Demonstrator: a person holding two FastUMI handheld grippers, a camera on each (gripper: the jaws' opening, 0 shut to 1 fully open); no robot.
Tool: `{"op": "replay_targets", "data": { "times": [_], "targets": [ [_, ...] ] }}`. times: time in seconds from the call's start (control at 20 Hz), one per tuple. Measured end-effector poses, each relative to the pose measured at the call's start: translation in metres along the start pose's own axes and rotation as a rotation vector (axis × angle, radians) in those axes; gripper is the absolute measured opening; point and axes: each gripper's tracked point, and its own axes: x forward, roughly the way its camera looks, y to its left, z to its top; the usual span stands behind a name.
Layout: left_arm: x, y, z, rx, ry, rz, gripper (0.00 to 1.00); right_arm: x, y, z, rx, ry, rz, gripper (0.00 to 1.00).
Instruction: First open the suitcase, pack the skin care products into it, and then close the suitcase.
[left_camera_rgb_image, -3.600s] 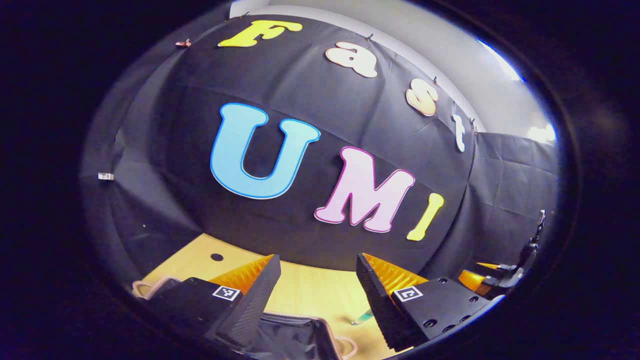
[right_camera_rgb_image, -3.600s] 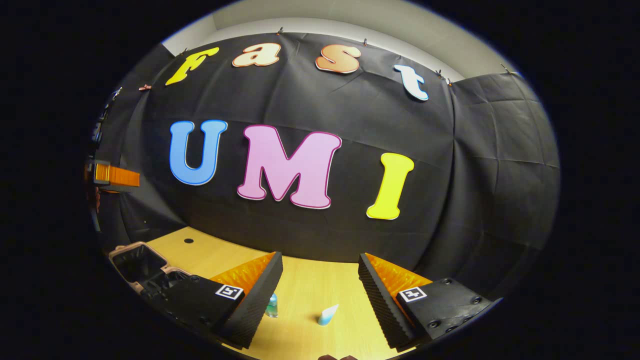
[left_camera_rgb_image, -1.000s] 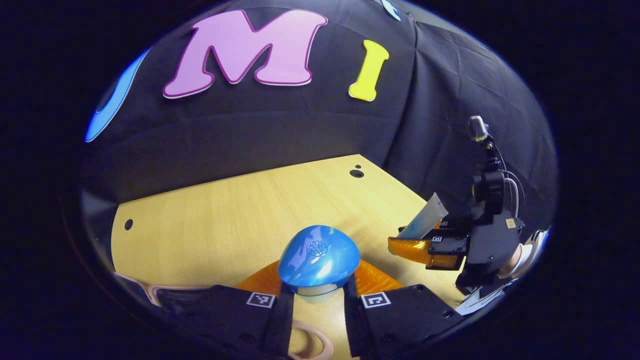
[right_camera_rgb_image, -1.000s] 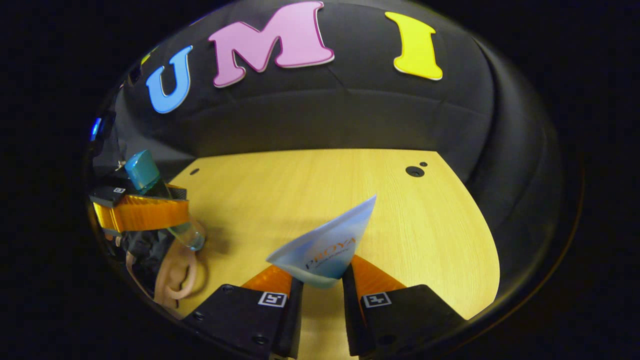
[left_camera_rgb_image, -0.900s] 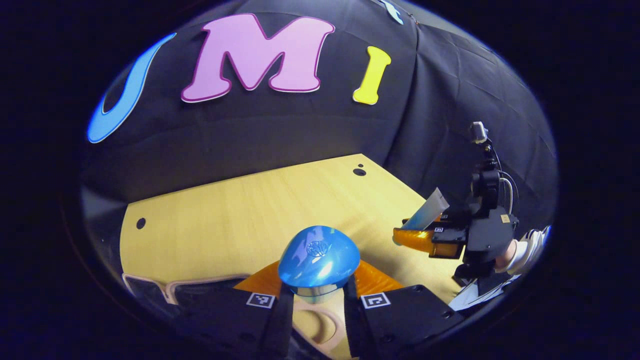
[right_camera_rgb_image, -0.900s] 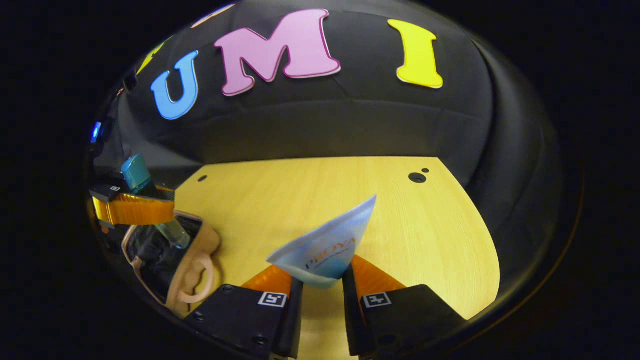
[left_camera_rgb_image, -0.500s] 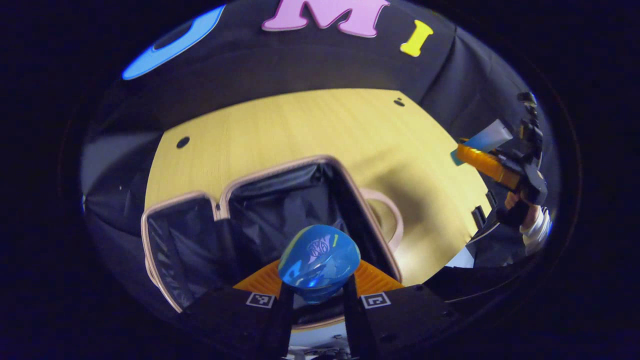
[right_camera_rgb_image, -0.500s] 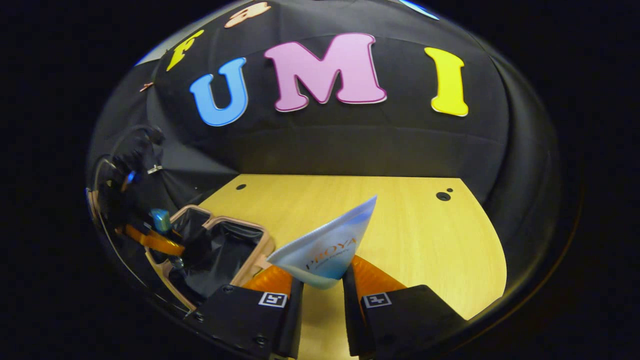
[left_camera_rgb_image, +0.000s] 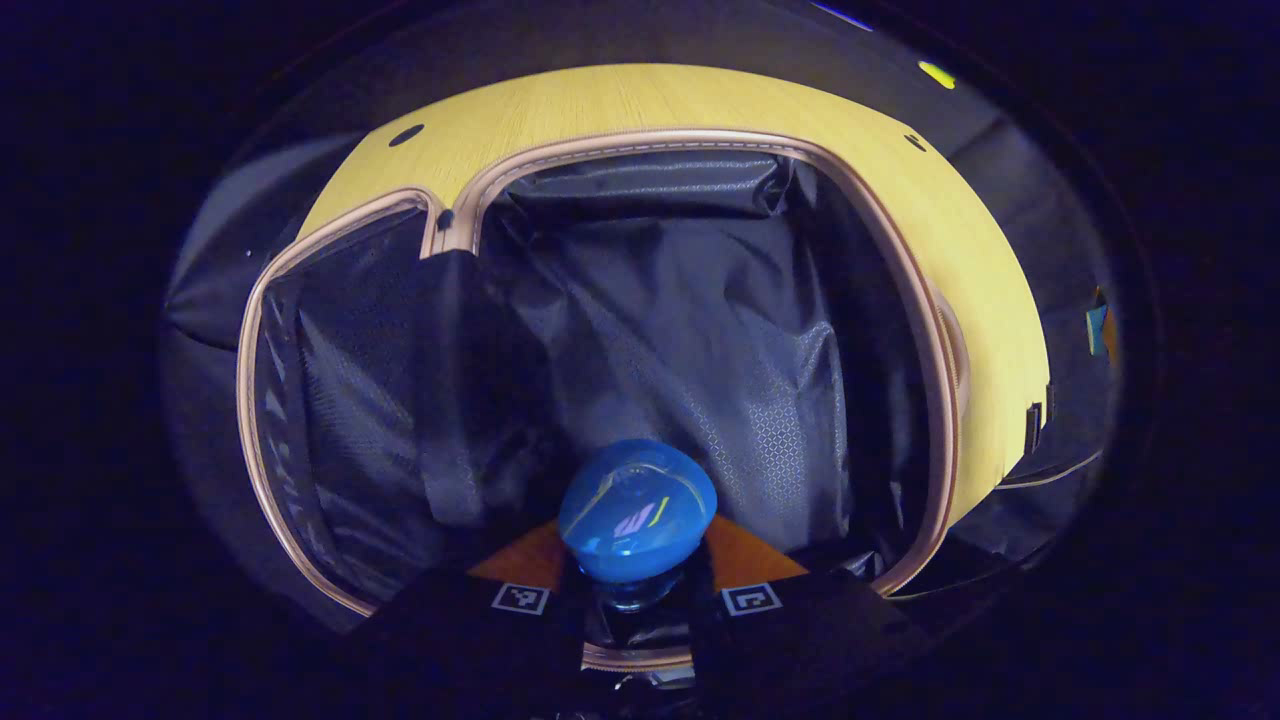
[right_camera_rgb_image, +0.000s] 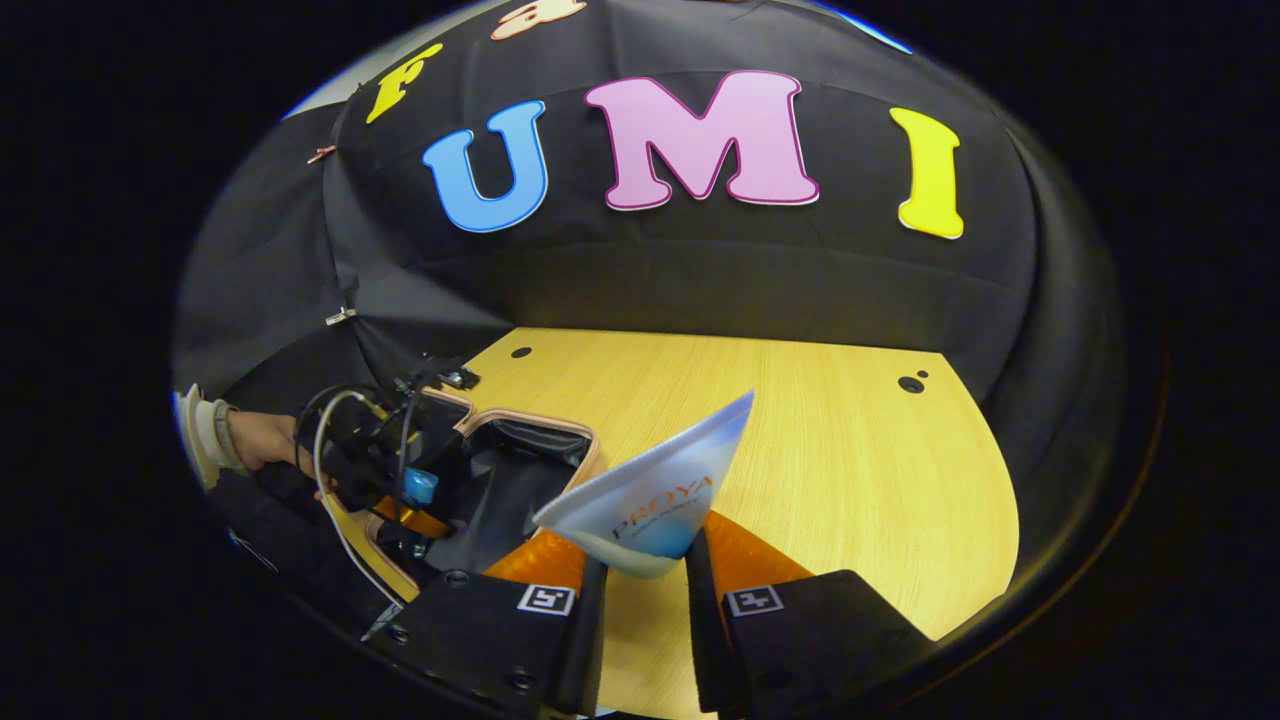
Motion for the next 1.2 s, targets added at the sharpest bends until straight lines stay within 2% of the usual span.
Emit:
{"op": "replay_targets", "data": {
  "times": [0.05, 0.1, 0.2, 0.3, 0.35, 0.4, 0.5, 0.55, 0.65, 0.7, 0.75, 0.85, 0.9, 0.95, 1.0, 1.15, 1.2],
  "targets": [
    [0.005, 0.002, -0.003, 0.000, 0.003, 0.008, 0.48, -0.001, 0.004, -0.002, -0.006, 0.009, 0.007, 0.40],
    [0.010, 0.000, -0.005, -0.008, 0.013, 0.009, 0.52, -0.002, 0.007, -0.003, -0.013, 0.019, 0.014, 0.40],
    [0.010, -0.001, -0.002, -0.008, -0.003, 0.015, 0.49, -0.003, 0.012, -0.005, -0.034, 0.033, 0.023, 0.40],
    [0.009, -0.002, 0.000, 0.004, -0.024, 0.002, 0.51, -0.001, 0.019, -0.004, -0.054, 0.036, 0.033, 0.40],
    [0.003, -0.009, 0.000, -0.007, -0.043, -0.030, 0.53, 0.001, 0.025, -0.005, -0.063, 0.039, 0.044, 0.40],
    [-0.005, -0.013, 0.000, -0.016, -0.070, -0.050, 0.66, 0.004, 0.030, -0.006, -0.066, 0.048, 0.054, 0.40],
    [-0.028, -0.014, 0.007, -0.022, -0.157, -0.068, 0.82, 0.009, 0.045, -0.009, -0.071, 0.067, 0.078, 0.40],
    [-0.043, -0.016, 0.014, -0.025, -0.220, -0.090, 0.86, 0.013, 0.055, -0.011, -0.075, 0.082, 0.094, 0.40],
    [-0.080, -0.013, 0.020, -0.039, -0.336, -0.133, 0.85, 0.023, 0.076, -0.019, -0.080, 0.122, 0.134, 0.40],
    [-0.094, -0.008, 0.020, -0.051, -0.390, -0.149, 0.91, 0.029, 0.090, -0.024, -0.070, 0.155, 0.164, 0.40],
    [-0.111, 0.000, 0.019, -0.064, -0.432, -0.156, 0.86, 0.037, 0.106, -0.033, -0.048, 0.201, 0.194, 0.40],
    [-0.139, 0.026, 0.010, -0.102, -0.500, -0.135, 0.85, 0.057, 0.134, -0.058, 0.010, 0.335, 0.232, 0.40],
    [-0.148, 0.044, 0.003, -0.127, -0.522, -0.116, 0.86, 0.068, 0.143, -0.072, 0.025, 0.410, 0.224, 0.40],
    [-0.154, 0.061, -0.006, -0.157, -0.535, -0.099, 0.86, 0.079, 0.151, -0.081, 0.031, 0.459, 0.208, 0.32],
    [-0.159, 0.078, -0.018, -0.191, -0.536, -0.080, 0.86, 0.086, 0.156, -0.090, 0.043, 0.509, 0.193, 0.40],
    [-0.156, 0.125, -0.059, -0.316, -0.532, -0.044, 0.86, 0.109, 0.179, -0.118, 0.079, 0.639, 0.149, 0.41],
    [-0.153, 0.137, -0.070, -0.352, -0.526, -0.036, 0.86, 0.110, 0.181, -0.134, 0.073, 0.718, 0.114, 0.33]
  ]
}}
